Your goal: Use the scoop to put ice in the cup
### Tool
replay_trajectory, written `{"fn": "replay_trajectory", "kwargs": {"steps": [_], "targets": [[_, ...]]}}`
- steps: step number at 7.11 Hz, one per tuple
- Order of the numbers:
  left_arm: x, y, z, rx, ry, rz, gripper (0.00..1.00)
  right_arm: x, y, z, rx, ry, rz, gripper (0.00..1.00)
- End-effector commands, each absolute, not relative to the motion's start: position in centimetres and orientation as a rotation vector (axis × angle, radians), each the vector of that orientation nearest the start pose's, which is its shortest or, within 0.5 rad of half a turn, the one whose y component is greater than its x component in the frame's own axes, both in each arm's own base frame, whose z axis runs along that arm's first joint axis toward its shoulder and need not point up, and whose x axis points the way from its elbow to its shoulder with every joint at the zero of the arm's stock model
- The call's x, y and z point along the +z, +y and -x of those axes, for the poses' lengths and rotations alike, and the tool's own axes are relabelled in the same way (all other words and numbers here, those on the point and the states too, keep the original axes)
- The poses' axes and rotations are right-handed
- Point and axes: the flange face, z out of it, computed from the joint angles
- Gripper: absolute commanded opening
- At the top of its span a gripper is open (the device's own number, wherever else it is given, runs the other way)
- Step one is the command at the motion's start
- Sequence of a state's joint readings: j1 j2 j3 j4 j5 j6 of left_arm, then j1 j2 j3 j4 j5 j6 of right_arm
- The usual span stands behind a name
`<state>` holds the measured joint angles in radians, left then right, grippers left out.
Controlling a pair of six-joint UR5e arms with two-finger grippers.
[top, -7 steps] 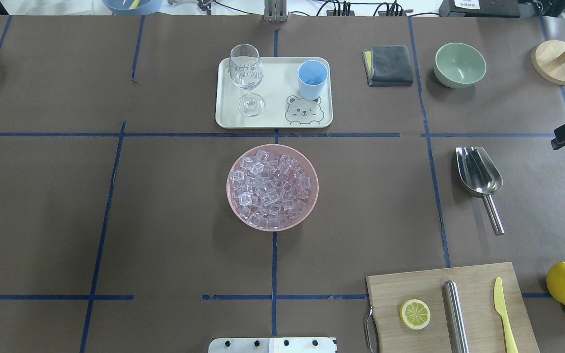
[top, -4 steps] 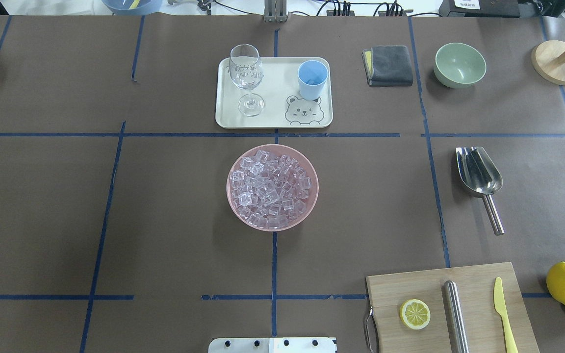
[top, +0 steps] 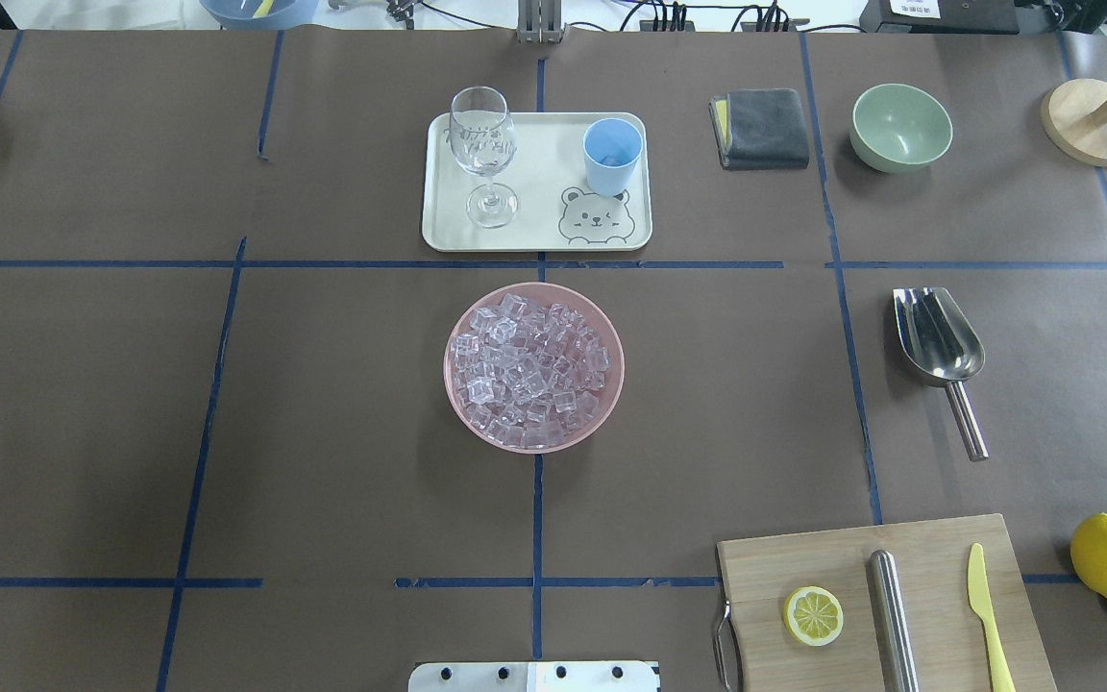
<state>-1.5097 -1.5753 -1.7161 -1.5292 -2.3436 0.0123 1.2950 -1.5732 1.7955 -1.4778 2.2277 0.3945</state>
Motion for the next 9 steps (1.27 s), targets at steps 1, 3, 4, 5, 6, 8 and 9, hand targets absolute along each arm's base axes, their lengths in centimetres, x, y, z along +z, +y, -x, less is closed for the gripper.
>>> {"fn": "replay_trajectory", "kwargs": {"steps": [1,3,4,5,6,8,9], "targets": [[60.0,-50.0,3.1,0.081,0.812,-0.002,1.00,56.4,-49.0,3.7,0.069,-0.746,-0.039,1.00],[59.9,-49.0,3.6,0.051,0.890,0.012,1.00,58.0,-47.5,3.0,0.092,-0.767,0.007,1.00],[61.2,-49.0,3.6,0.044,0.877,0.032,1.00,58.8,-46.7,2.7,0.102,-0.766,0.024,1.00],[61.9,-48.5,3.7,0.037,0.877,0.044,1.00,59.8,-45.9,2.5,0.110,-0.758,0.041,1.00],[62.3,-47.7,3.8,0.035,0.877,0.049,1.00,60.3,-45.5,2.4,0.115,-0.755,0.050,1.00],[61.7,-48.3,3.7,0.043,0.876,0.035,1.00,61.2,-45.0,1.9,0.130,-0.752,0.066,1.00],[61.7,-48.5,4.2,0.054,0.847,0.013,1.00,61.1,-45.1,1.7,0.132,-0.752,0.061,1.00]]}}
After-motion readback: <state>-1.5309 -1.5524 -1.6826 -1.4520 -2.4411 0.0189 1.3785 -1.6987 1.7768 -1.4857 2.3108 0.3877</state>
